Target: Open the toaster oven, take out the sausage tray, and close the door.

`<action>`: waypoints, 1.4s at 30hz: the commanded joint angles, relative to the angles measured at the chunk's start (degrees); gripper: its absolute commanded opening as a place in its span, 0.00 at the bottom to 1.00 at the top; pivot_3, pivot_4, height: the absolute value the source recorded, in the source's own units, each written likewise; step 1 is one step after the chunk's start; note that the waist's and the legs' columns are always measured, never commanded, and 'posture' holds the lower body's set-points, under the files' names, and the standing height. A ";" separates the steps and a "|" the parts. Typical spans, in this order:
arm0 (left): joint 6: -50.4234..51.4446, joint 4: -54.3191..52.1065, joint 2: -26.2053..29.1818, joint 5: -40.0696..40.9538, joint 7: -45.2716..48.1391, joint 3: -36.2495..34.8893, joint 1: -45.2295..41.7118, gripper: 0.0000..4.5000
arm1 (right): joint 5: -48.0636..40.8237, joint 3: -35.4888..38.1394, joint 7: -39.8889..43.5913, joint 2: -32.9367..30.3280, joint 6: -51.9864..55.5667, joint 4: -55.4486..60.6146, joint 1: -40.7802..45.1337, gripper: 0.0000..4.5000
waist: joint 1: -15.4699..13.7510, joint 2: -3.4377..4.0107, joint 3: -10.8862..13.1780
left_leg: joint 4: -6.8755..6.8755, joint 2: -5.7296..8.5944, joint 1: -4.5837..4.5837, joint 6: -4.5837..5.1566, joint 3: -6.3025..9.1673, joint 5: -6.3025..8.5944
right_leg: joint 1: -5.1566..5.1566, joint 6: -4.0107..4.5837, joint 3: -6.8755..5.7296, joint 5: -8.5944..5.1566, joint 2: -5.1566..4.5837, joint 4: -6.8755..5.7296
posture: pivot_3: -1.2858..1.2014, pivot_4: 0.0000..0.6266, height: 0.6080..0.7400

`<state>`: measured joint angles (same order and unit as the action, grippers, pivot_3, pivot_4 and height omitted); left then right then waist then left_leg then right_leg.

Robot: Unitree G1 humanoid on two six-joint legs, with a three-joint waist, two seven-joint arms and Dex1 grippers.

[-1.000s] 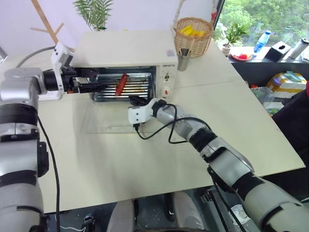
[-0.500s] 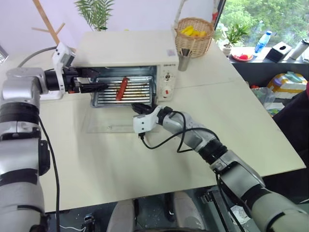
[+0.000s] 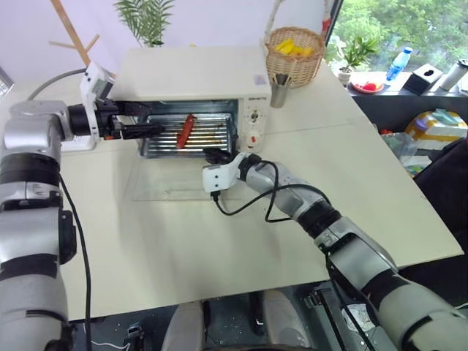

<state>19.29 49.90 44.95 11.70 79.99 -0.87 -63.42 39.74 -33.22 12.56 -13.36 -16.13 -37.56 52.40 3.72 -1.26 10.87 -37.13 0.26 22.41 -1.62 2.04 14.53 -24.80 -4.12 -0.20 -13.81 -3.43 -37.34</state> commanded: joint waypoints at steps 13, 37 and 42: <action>-0.18 -1.77 1.35 0.45 -0.01 -1.42 -1.59 1.00 | 1.39 -0.16 -6.85 3.82 -1.88 -12.25 8.65 0.58 | 0.35 0.00 0.00 | -0.02 -0.01 -0.04 0.00 0.00 0.00 | 0.00 0.00 0.00 0.01 0.03 -0.08 | 0.52 0.24 1.00; -0.41 -1.24 1.07 0.25 -0.10 -1.28 -1.91 1.00 | 1.65 -0.49 -6.74 4.00 -4.24 -9.53 7.90 0.01 | 0.36 -0.02 -0.01 | 0.01 -0.06 -0.05 0.00 -0.02 0.00 | -0.05 0.01 0.05 0.01 0.11 -0.10 | 0.52 0.24 1.00; -1.09 0.01 0.59 -0.07 -0.20 -1.07 -2.58 1.00 | 1.66 -0.53 -4.68 3.09 -3.19 -3.56 4.77 0.01 | 0.37 -0.02 -0.01 | 0.04 -0.06 -0.02 0.01 -0.04 0.00 | -0.06 0.01 0.06 0.01 0.11 -0.02 | 0.52 0.24 1.00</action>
<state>19.31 50.16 44.86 11.69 79.85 -0.91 -63.46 41.88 -32.75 6.18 -11.37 -17.63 -45.25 58.05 4.08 -1.28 10.85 -37.09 0.20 22.39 -1.61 1.99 14.53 -24.86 -4.10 -0.14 -13.80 -3.33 -37.35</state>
